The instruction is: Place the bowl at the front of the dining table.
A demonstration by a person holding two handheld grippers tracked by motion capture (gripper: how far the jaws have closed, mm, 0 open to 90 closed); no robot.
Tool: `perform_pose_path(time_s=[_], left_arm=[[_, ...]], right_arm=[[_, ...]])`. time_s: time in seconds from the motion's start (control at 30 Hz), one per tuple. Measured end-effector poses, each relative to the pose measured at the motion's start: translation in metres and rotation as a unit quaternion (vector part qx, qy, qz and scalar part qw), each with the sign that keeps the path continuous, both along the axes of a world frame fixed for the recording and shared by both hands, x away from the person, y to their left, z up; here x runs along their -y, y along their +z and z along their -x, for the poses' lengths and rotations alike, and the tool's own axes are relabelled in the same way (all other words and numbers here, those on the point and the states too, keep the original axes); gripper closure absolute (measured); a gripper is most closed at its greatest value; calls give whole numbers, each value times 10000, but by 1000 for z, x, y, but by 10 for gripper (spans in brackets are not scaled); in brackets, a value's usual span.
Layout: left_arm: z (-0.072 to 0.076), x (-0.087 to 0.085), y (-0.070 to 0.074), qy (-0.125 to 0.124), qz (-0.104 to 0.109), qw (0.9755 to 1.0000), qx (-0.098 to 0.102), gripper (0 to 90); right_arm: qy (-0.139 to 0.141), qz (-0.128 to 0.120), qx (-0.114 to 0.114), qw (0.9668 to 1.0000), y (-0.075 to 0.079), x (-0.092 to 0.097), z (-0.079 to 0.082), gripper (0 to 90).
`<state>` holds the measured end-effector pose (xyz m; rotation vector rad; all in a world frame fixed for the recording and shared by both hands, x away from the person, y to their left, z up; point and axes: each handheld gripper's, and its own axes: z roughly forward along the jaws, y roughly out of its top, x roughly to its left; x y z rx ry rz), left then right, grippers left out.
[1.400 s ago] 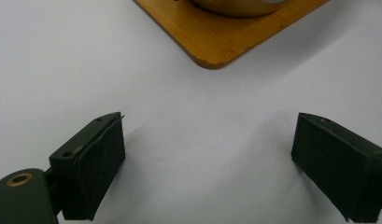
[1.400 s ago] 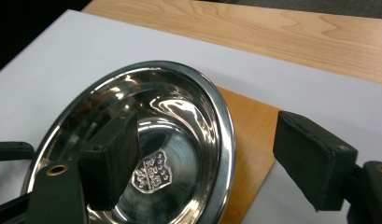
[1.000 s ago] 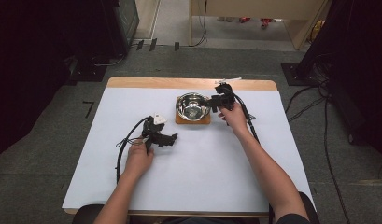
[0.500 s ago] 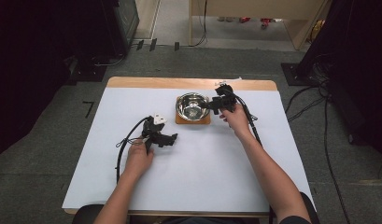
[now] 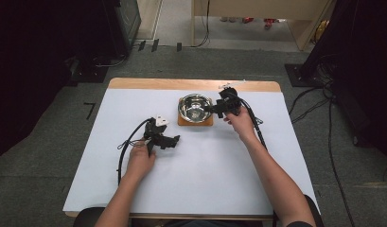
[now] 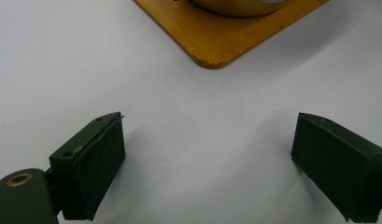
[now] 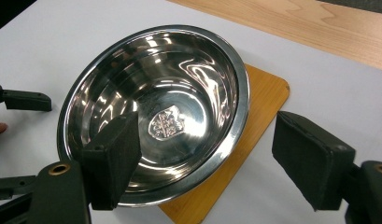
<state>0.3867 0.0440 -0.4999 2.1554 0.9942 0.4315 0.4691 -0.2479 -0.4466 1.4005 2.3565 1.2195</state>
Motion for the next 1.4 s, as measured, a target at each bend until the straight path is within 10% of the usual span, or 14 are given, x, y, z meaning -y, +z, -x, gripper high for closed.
perform_pose_path(time_s=[1.4], left_arm=[[0, 0, 0, -1, -9, 10000, 6, 96]], right_arm=[[171, 241, 140, 9995, 13, 3, 39, 241]])
